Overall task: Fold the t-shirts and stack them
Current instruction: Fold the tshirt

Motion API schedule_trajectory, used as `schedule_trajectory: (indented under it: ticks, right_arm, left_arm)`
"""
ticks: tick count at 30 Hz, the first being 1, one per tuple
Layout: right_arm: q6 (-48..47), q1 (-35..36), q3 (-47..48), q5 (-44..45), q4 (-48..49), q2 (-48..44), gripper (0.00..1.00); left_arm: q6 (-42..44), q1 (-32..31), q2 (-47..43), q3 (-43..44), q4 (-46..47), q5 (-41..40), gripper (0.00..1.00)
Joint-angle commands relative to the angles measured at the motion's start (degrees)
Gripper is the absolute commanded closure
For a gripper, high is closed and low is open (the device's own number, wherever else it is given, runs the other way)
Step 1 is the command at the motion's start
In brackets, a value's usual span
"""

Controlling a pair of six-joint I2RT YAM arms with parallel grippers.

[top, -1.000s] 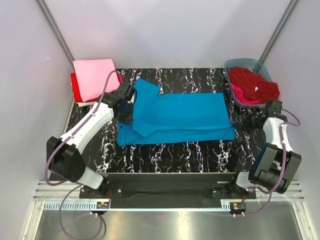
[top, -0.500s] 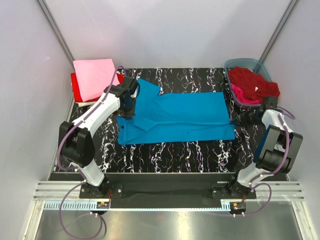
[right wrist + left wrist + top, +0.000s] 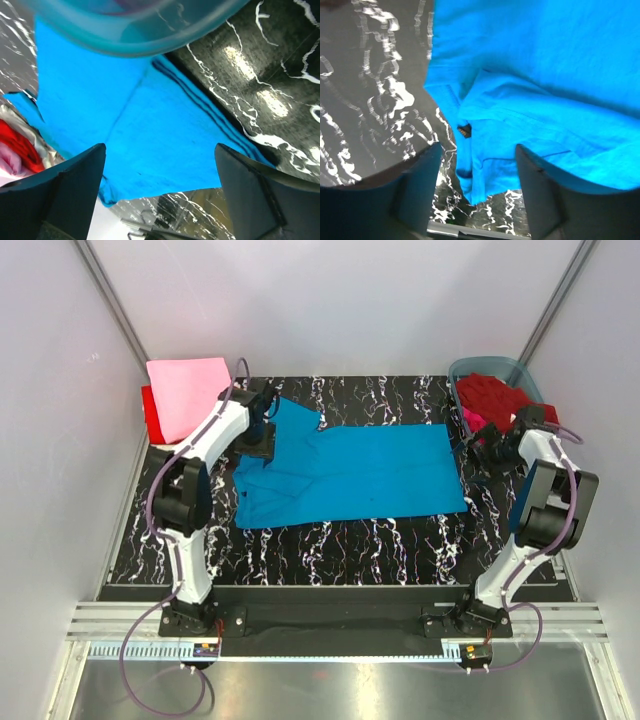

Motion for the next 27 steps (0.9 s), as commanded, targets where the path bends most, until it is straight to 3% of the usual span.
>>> schedule_trajectory:
  ticks: [1, 4, 7, 10, 15, 21, 27]
  right_arm:
    - [-1.54, 0.08, 2.71, 3.61, -2.85, -6.27, 0.02]
    - [-1.89, 0.08, -0.18, 5.11, -2.85, -12.07, 0.02]
    - [-1.98, 0.08, -5.97, 5.03, -1.71, -17.87, 0.02]
    - [-2.24, 0.08, -15.18, 3.88, 0.75, -23.23, 0.04]
    - [-2.86, 0.08, -24.7, 5.11, 4.27, -29.22, 0.08]
    - [-4.7, 0.0, -28.31, 6.25, 6.82, -25.36, 0.15]
    - [-4.27, -0.27, -29.72, 6.6, 10.33, -20.35, 0.21]
  left_arm:
    - [-2.64, 0.0, -6.64, 4.84, -2.76, -3.63, 0.3]
    - [-4.74, 0.0, -14.19, -0.42, -0.57, -3.72, 0.28]
    - [-7.73, 0.0, -24.12, -12.44, 3.56, -0.57, 0.27]
    - [-12.99, 0.0, -33.88, -30.25, 12.06, 5.14, 0.28]
    - [-18.46, -0.08, -46.0, -47.17, 21.05, 10.87, 0.28]
    - [-20.84, -0.08, -48.23, -56.94, 28.35, 11.22, 0.24]
    - [-20.13, -0.08, -41.91, -59.76, 33.71, 8.24, 0.29]
